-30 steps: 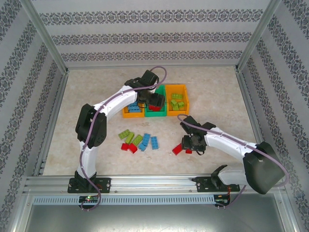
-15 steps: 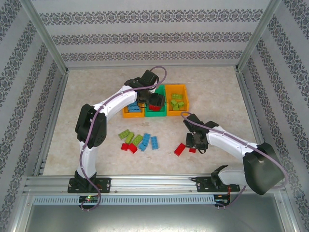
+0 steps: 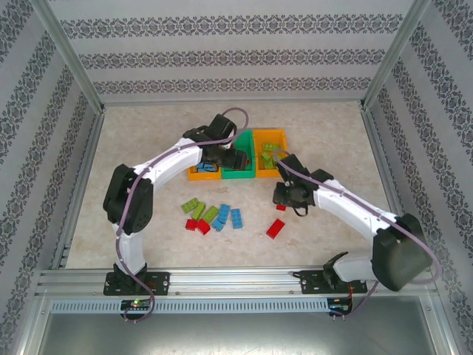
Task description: Sort the legos into containers by color
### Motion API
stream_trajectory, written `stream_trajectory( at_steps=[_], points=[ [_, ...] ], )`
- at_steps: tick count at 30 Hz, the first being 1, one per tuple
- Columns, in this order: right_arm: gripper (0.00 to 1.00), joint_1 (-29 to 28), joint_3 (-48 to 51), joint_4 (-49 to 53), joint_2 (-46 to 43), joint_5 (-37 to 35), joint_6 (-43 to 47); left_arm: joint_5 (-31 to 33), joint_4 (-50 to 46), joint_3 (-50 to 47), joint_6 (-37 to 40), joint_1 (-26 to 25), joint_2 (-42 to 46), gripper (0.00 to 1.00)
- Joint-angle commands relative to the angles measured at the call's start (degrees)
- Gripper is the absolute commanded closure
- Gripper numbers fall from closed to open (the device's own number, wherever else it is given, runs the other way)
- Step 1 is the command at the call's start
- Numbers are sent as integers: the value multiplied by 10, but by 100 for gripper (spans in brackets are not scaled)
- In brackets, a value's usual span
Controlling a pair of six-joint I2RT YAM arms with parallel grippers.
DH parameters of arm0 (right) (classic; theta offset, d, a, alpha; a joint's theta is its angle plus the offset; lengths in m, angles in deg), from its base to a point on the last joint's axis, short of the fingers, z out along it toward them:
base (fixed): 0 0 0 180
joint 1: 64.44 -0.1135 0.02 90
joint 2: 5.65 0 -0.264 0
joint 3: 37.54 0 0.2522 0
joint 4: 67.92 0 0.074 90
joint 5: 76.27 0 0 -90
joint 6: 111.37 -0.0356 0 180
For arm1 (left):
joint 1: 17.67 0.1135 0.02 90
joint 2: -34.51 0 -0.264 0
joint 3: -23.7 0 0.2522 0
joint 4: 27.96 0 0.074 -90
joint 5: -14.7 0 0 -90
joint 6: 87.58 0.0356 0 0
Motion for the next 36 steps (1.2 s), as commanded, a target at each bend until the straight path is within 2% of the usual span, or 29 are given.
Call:
stream_trajectory(
  at_steps=[1, 4, 15, 21, 29, 33, 36],
  points=[
    [65, -16, -86, -41, 65, 23, 28, 15, 65, -56, -28, 14, 64, 11],
    [66, -19, -154, -59, 124, 36, 42, 29, 82, -107, -29, 19, 104, 0],
    [66, 2, -371, -81, 313, 49, 57, 33, 115, -240, 6, 17, 193, 0],
    [61, 19, -462, -68, 391, 53, 56, 44, 125, -283, 33, -6, 233, 0],
    [26, 31, -506, -55, 424, 74, 36, 63, 138, -301, 56, -79, 252, 1],
    [23, 28, -485, -69, 386, 79, 30, 68, 129, -279, 78, -130, 235, 0],
    [17, 27, -436, -97, 330, 75, 27, 51, 122, -257, 80, -170, 209, 0]
  ],
)
